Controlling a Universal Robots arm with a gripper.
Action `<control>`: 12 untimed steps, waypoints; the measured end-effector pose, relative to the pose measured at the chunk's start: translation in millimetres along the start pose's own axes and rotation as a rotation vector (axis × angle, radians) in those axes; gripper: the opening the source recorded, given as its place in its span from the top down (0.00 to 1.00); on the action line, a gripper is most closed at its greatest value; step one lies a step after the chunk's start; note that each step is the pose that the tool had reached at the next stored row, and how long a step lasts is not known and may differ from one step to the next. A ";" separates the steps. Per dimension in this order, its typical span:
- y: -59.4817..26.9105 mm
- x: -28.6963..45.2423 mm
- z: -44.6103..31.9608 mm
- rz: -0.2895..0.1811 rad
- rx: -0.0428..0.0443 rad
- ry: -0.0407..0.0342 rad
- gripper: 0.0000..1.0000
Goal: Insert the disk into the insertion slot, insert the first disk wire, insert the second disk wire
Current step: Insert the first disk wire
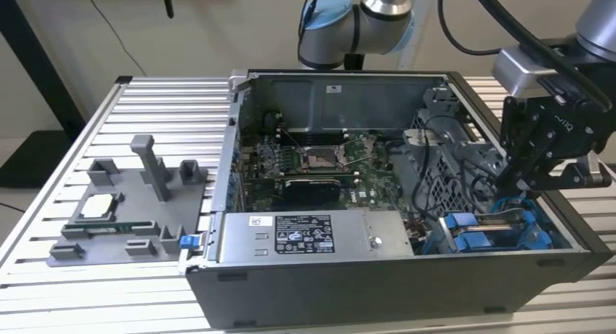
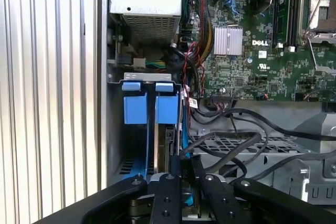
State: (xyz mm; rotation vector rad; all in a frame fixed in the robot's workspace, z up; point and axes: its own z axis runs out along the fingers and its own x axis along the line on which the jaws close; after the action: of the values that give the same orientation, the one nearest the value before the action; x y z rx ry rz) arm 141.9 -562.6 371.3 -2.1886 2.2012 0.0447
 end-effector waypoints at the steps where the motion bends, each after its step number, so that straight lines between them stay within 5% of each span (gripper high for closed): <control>1: -0.4 0.3 0.3 0.001 -0.0014 0.0008 1.00; 3: -1.7 0.8 0.6 0.003 -0.0103 0.0041 1.00; 7: -4.3 1.0 1.9 0.006 -0.0445 0.0064 1.00; 12: -5.9 1.8 9.3 0.018 -0.0480 0.0062 1.00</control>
State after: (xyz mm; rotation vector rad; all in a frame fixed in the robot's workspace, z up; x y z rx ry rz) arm 147.8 -564.0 362.0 -2.1966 2.2460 0.0922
